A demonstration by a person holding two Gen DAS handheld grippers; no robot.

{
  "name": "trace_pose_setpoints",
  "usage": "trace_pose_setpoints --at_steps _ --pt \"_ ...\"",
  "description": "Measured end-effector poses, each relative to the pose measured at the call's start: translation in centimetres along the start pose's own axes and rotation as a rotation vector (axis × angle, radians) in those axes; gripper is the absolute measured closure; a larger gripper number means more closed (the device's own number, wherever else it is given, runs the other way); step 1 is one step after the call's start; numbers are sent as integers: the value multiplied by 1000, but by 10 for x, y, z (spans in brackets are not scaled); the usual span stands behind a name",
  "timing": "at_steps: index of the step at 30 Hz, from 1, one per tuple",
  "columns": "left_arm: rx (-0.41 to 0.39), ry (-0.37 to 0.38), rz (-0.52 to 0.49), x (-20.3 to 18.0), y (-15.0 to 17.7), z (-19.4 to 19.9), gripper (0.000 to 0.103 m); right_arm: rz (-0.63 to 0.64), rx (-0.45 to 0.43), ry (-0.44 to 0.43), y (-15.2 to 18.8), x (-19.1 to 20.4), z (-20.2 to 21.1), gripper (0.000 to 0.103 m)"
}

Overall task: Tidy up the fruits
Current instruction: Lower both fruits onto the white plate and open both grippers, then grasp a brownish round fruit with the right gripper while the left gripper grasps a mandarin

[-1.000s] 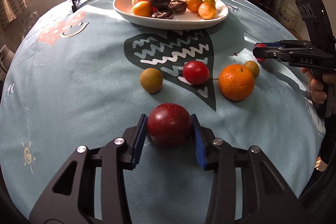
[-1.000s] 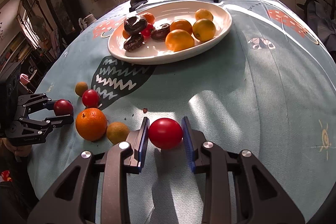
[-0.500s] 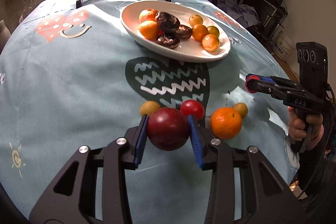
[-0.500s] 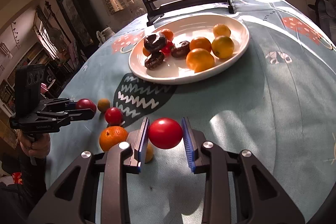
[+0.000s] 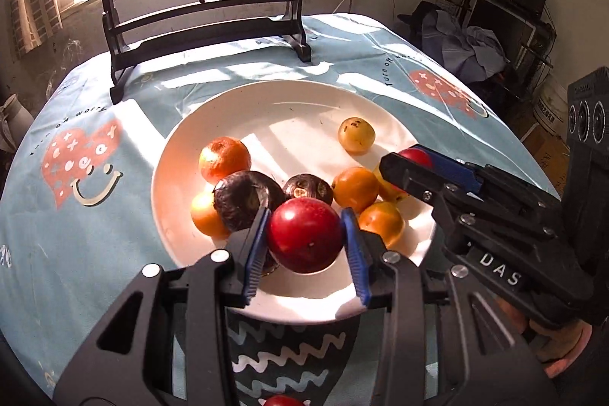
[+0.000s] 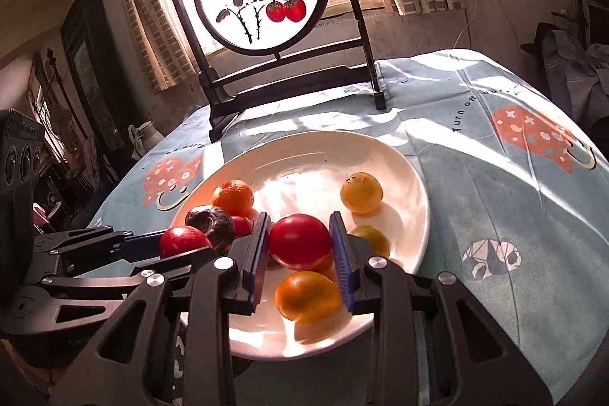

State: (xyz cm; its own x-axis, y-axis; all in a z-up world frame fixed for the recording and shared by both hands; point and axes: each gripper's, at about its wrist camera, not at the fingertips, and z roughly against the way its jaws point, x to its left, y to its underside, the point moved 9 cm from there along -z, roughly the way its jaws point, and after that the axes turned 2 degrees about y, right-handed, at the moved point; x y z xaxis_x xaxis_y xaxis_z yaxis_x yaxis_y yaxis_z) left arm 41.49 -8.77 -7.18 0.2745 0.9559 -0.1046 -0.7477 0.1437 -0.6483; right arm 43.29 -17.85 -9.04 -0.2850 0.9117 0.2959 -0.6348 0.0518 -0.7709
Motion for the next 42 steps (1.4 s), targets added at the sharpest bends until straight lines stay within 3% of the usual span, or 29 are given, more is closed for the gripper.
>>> trace_pose_setpoints --at_steps 1,2,4,5,7,10,13,16,19,23,27,32,42 --pt "-3 -24 -9 1 1 1 52 4 5 20 1 -3 0 61" --pt "-21 -46 -20 4 1 7 36 8 2 35 0 -5 2 58" --pt "-95 -72 -18 12 -2 30 15 3 -21 26 -2 -5 12 58" --pt "-136 -84 -9 17 -3 44 7 -1 -25 20 -2 -4 17 58" --pt "-212 -116 2 29 -1 69 3 4 4 5 5 2 25 58" --pt "-253 -223 11 55 15 89 2 43 82 -36 24 20 32 57" --pt "-221 -336 63 90 35 95 2 116 165 7 49 34 32 56" --pt "-168 -386 172 124 52 92 2 138 252 -11 74 41 28 56" --pt "-131 -348 266 142 59 90 2 127 331 -65 91 43 29 56" --pt "-113 -258 345 144 65 86 2 143 340 -114 101 42 44 56" --pt "-103 -247 315 132 67 85 2 179 349 -156 114 41 57 55" --pt "-85 -299 256 127 67 81 2 233 372 -204 127 51 67 55" --pt "-78 -300 262 129 69 80 2 394 373 -186 145 70 72 55"
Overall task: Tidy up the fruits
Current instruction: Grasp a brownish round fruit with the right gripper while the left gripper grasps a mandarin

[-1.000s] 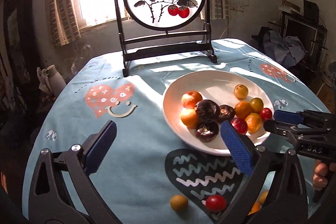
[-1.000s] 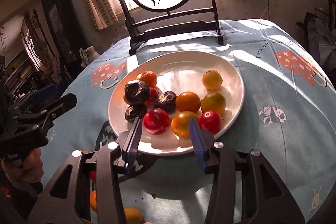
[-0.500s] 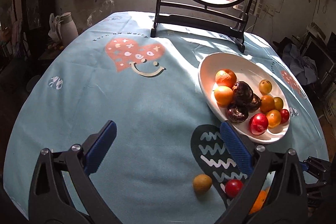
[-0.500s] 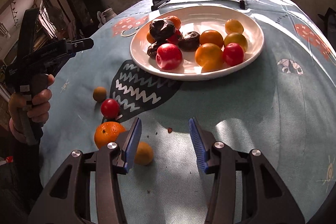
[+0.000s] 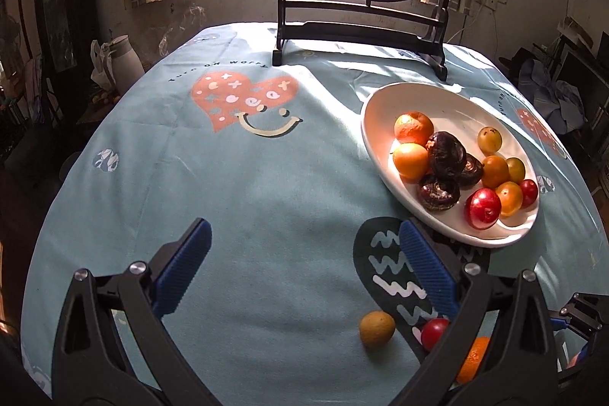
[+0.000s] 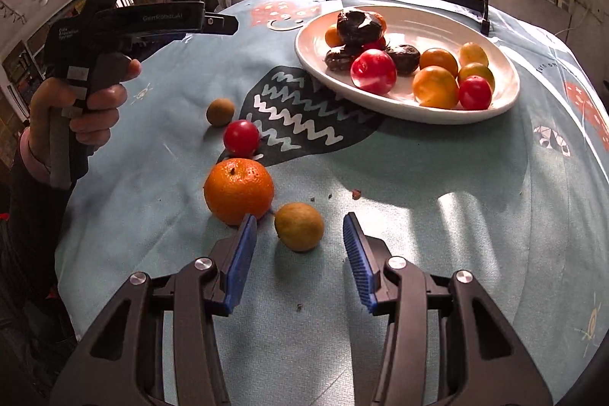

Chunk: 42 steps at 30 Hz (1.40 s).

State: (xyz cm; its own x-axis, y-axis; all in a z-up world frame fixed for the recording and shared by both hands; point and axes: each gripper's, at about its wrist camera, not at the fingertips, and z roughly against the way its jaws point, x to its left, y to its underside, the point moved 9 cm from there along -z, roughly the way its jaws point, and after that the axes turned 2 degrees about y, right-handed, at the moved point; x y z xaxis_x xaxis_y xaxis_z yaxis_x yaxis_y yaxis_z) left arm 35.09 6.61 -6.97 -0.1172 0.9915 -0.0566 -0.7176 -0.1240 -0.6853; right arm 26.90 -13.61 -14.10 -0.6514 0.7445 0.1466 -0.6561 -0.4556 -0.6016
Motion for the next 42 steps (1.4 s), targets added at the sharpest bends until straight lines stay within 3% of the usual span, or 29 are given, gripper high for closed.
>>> trace_pose_setpoints --at_steps 10,14,17,19,21,24,30,35,38,42 --pt "-6 0 -24 -6 2 5 2 8 21 27 3 1 -7 56" --pt "-8 4 -34 -9 3 7 2 12 22 17 2 2 -8 63" --pt "-16 2 -43 -10 3 8 2 14 25 12 3 3 -9 75" --pt "-20 5 -53 -13 4 10 2 4 19 8 2 2 -7 75" --pt "-7 53 -78 -21 8 10 2 -31 -12 8 -3 -5 -2 75" --pt "20 208 -173 -50 19 18 2 -142 -59 24 -10 -29 7 75" --pt "20 468 -517 -128 69 52 3 -273 -49 76 -7 -62 7 75" --pt "82 499 -688 -155 109 49 21 -252 -44 69 -7 -58 6 75" --pt "132 488 -706 -157 121 38 29 -245 -42 72 -7 -56 5 75" --pt "180 461 -697 -154 127 24 34 -236 -39 78 -7 -55 5 75"
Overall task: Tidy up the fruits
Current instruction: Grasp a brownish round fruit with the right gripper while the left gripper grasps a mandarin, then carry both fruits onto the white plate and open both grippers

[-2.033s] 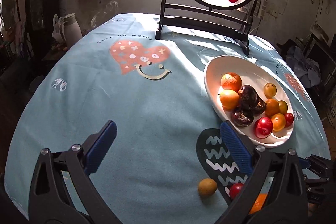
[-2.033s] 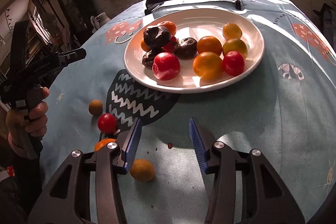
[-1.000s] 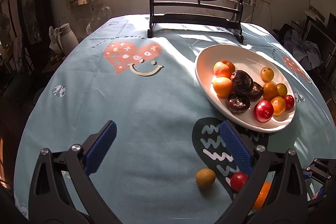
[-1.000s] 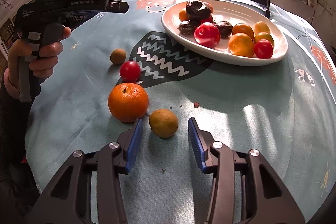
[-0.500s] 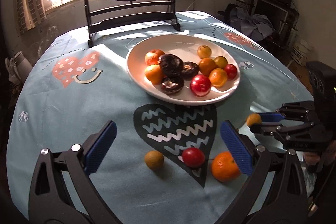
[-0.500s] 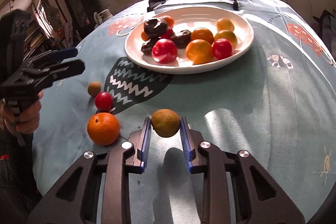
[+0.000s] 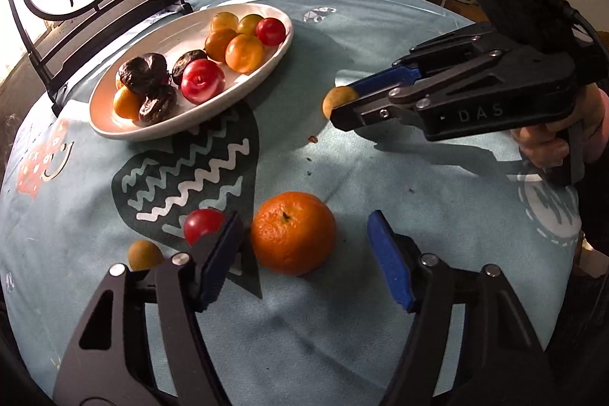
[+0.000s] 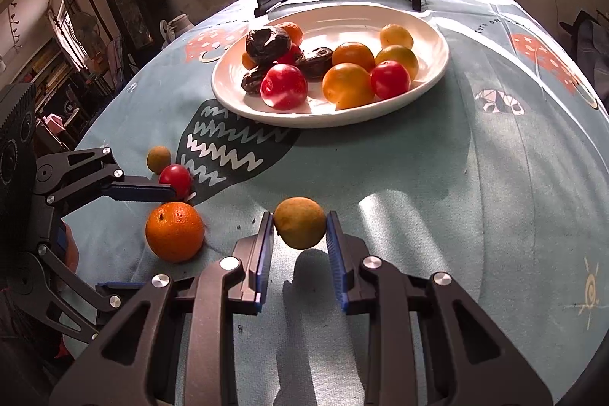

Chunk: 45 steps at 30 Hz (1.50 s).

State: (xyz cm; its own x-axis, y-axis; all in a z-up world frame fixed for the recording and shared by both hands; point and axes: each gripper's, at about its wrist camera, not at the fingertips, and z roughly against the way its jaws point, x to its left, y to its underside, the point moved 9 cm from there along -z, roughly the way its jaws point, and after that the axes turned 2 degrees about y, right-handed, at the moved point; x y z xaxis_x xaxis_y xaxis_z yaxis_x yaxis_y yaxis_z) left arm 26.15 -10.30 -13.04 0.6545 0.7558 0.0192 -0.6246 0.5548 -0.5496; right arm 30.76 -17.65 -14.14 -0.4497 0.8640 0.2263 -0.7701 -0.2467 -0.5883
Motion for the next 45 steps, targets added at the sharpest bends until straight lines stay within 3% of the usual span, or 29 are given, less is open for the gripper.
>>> trace_pose_setpoints --at_steps 4,8,12,21,26,31,35,42,45 --pt "24 12 40 5 1 -10 39 10 2 3 0 1 -1 75" --pt "19 17 47 6 1 -8 57 11 -3 6 0 1 0 75" --pt "19 58 92 10 1 -7 58 6 -4 10 0 -1 0 75" --pt "-12 61 123 13 -3 -5 58 1 -13 10 -1 -2 1 75" --pt "-81 39 208 30 -13 7 58 -9 -73 -25 -10 -1 9 75" --pt "-178 26 348 55 -47 18 58 -73 -231 -53 -50 -4 23 75" --pt "-233 -75 387 84 -86 22 58 -127 -297 5 -87 -20 16 75" --pt "-211 -171 396 128 -143 4 58 -188 -323 70 -129 -50 -10 75" --pt "-185 -175 403 147 -161 -11 58 -191 -324 77 -143 -58 -21 75"
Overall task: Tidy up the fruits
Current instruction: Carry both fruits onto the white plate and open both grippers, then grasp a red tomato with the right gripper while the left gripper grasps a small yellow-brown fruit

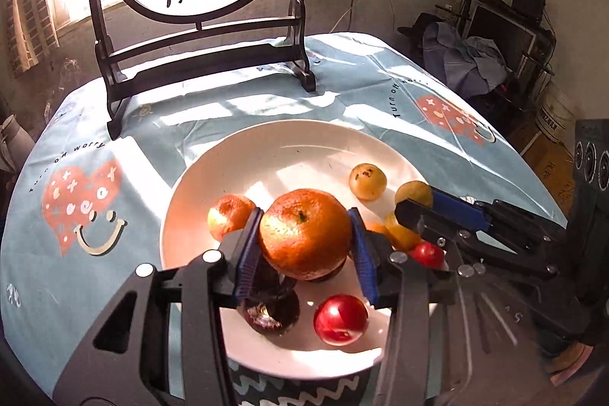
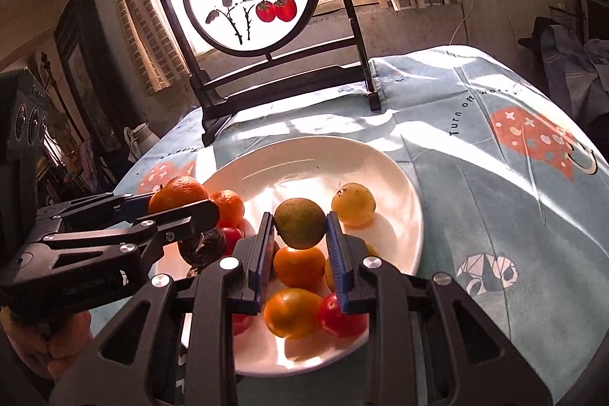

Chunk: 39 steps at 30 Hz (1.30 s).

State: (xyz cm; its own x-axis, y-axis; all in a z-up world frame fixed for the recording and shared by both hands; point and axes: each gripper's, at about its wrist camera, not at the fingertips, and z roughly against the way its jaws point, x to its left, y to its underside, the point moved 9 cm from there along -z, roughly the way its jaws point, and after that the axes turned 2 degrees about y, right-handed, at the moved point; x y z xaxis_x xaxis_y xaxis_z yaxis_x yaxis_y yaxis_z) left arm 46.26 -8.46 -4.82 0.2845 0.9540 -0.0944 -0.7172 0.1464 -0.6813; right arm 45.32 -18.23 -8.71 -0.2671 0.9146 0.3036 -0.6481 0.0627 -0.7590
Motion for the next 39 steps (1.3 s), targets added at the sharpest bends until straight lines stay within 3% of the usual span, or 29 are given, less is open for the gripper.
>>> trace_pose_setpoints --at_steps 4,5,6,8,9,16,22,26,28,34,39 --pt "40 -35 -21 6 -15 -27 57 20 9 4 -8 -1 -19 75" --pt "45 -51 -25 7 -17 -30 51 25 9 11 -9 -2 -20 74" --pt "30 -78 -29 10 -21 -27 45 30 3 20 -10 -3 -20 69" --pt "-44 -106 -21 16 -28 -10 8 44 -9 27 -11 -4 -13 57" --pt "-88 -109 -7 20 -30 2 6 47 -19 25 -12 -4 -9 57" --pt "-155 -127 93 52 5 77 2 90 -29 -71 -1 39 31 57" --pt "-217 -229 227 103 73 109 2 260 88 -226 65 116 53 54" --pt "-173 -474 228 139 94 100 2 385 208 -246 116 152 45 54" --pt "-161 -535 242 149 95 101 2 454 255 -231 136 163 38 54" --pt "-164 -400 334 148 95 108 2 499 319 -202 157 167 22 54" --pt "-148 -358 367 144 97 107 2 497 321 -184 158 164 17 54"
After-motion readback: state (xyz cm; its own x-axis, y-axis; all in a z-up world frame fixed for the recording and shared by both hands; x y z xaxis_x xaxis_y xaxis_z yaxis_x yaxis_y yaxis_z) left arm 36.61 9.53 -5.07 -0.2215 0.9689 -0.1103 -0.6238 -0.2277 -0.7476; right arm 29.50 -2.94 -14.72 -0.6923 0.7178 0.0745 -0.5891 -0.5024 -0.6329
